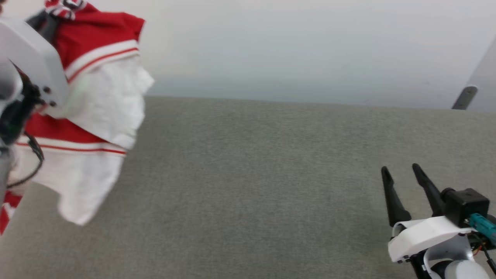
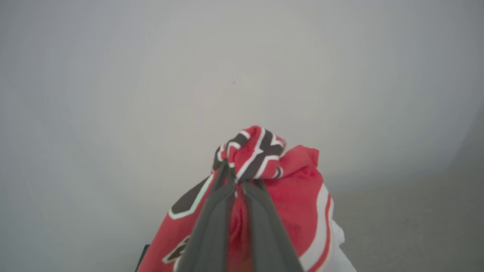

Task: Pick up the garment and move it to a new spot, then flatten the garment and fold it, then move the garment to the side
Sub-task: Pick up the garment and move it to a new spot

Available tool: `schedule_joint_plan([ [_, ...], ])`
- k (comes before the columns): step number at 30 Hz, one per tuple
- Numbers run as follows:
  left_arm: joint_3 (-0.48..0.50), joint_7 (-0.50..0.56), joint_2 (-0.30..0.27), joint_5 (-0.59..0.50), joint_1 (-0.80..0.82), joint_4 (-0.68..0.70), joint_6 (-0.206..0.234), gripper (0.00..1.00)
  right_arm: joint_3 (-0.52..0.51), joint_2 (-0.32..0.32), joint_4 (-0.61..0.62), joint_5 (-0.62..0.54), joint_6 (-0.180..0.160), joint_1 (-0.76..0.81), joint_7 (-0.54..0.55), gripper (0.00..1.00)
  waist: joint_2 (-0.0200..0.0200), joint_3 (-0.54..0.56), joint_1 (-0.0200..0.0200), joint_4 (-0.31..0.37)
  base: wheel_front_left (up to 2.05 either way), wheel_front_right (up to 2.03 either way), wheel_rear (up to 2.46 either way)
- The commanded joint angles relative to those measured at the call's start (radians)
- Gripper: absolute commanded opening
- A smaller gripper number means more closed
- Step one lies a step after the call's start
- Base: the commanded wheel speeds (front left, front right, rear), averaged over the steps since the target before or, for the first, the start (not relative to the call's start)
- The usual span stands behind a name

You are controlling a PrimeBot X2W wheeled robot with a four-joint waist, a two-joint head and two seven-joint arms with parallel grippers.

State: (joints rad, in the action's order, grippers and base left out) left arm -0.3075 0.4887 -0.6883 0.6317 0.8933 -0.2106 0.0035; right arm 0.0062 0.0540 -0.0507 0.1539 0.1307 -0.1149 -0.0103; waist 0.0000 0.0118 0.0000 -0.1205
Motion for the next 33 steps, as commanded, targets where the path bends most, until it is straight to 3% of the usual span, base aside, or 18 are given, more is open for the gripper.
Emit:
schedule_joint_plan([
  [1,0.003,0.016,-0.002,0.009,-0.028,0.039,0.019,0.00,-0.016,-0.002,0.006,-0.005,0.000,0.009,-0.005,1.00,0.0000,0.002,0.0000,0.035,0.00,0.00,0.00],
  [10,-0.032,0.104,0.026,0.017,-0.138,0.249,0.115,0.00,-0.103,-0.002,0.030,-0.023,0.000,0.020,-0.004,1.00,0.0000,-0.021,0.0000,0.146,0.00,0.00,0.00],
  [19,-0.111,0.117,0.120,0.023,-0.208,0.284,0.155,0.00,-0.159,-0.005,0.033,-0.019,0.000,0.016,-0.015,1.00,0.0000,-0.078,0.0000,0.253,0.00,0.00,0.00],
  [27,-0.179,0.096,0.206,0.037,-0.254,0.205,0.152,0.00,-0.149,-0.005,-0.004,0.014,0.000,-0.003,-0.040,1.00,0.0000,-0.122,0.0000,0.312,0.00,0.00,0.00],
  [33,-0.225,0.070,0.265,0.045,-0.274,0.069,0.124,0.00,-0.123,-0.005,-0.048,0.038,0.000,-0.024,-0.066,1.00,0.0000,-0.150,0.0000,0.340,0.00,0.00,0.00],
])
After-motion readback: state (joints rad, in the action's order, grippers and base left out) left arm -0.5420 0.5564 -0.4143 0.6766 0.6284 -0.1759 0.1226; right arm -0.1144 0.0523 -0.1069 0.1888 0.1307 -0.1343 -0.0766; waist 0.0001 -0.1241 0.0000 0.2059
